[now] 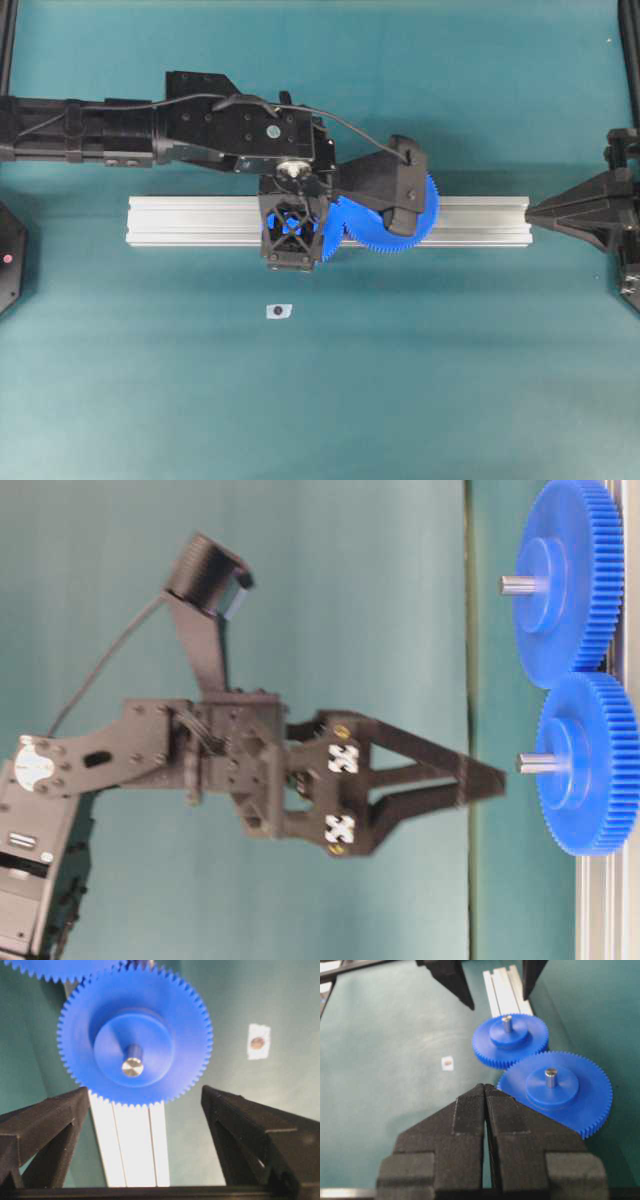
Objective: Find the location of the shaft and insert the small gear.
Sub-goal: 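Raise the open left gripper away from the mounted gear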
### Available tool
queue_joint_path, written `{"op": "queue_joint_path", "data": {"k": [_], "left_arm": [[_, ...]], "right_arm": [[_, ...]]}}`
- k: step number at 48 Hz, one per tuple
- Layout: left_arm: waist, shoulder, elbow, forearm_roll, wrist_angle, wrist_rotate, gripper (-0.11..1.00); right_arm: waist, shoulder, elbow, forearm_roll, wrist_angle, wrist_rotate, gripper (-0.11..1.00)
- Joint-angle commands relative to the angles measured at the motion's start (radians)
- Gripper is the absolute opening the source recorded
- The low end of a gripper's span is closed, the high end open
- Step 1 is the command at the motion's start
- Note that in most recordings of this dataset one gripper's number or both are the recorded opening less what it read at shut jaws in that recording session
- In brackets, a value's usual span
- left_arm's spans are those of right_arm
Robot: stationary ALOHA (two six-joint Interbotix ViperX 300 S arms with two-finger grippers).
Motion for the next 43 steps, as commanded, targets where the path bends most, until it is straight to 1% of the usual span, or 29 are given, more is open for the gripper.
{"op": "queue_joint_path", "data": {"k": [1, 13, 43], "left_arm": [[0.003, -0.021, -0.035, 0.002, -0.006, -0.003, 0.94], [0.003, -0.029, -0.077, 0.002, -0.008, -0.003, 0.93], [0.006, -0.081, -0.071, 0.002, -0.005, -0.028, 0.93]], "right_arm": [[-0.002, 0.006, -0.015, 0.002, -0.006, 0.011, -0.01], [-0.002, 0.006, -0.014, 0.002, -0.006, 0.011, -0.01], [-0.002, 0.006, -0.012, 0.002, -0.009, 0.012, -0.01]]}}
